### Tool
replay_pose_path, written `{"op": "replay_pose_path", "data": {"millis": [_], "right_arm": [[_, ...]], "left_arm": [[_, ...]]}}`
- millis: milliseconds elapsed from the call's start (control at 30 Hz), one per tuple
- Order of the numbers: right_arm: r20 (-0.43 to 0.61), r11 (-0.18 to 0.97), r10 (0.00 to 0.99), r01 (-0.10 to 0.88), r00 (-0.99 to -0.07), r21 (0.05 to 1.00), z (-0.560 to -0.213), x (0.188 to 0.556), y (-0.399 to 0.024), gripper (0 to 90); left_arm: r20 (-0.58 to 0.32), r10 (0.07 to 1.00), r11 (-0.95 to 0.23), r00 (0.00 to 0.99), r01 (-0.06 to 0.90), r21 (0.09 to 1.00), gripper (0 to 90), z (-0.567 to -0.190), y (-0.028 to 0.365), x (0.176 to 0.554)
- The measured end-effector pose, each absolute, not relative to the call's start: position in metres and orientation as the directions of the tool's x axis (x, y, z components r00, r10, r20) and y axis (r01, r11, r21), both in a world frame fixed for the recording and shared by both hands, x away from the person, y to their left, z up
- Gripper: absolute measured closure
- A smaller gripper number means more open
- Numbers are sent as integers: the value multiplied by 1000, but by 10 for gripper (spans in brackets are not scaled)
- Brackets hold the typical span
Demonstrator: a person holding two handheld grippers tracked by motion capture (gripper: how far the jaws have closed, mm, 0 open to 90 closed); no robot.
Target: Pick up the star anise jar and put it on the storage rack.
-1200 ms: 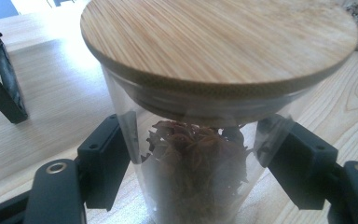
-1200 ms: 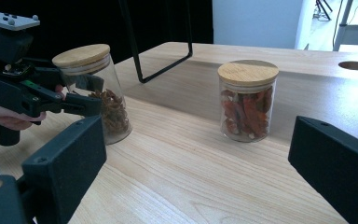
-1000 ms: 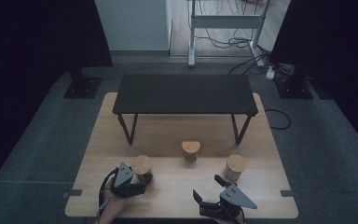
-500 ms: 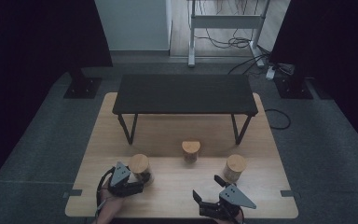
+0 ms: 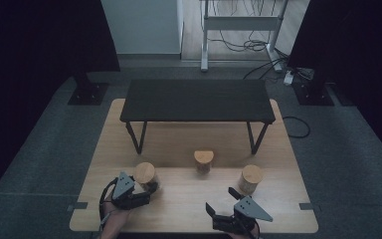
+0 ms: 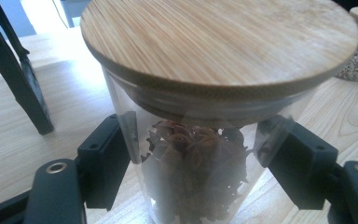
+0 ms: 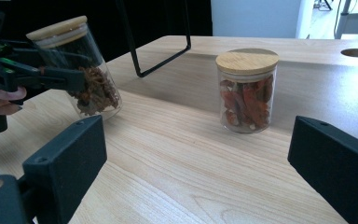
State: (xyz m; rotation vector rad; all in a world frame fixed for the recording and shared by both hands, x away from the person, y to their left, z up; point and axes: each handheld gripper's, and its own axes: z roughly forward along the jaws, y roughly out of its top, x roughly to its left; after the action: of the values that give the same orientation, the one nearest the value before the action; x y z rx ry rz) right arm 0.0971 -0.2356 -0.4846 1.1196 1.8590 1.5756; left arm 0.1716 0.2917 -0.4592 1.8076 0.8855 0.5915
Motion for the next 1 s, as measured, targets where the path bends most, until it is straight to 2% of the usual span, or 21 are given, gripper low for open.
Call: {"op": "replay_pose_path", "data": {"millis": [600, 1000], "right_arm": [[180, 3, 809, 310, -560, 951, -487, 99, -236, 39], [186, -2, 811, 316, -555, 949, -487, 100, -236, 39]], "left_arm": [[-45, 780, -186, 624, 301, 935, 262, -455, 299, 173], [-51, 803, -147, 594, 282, 948, 262, -448, 309, 172]]}}
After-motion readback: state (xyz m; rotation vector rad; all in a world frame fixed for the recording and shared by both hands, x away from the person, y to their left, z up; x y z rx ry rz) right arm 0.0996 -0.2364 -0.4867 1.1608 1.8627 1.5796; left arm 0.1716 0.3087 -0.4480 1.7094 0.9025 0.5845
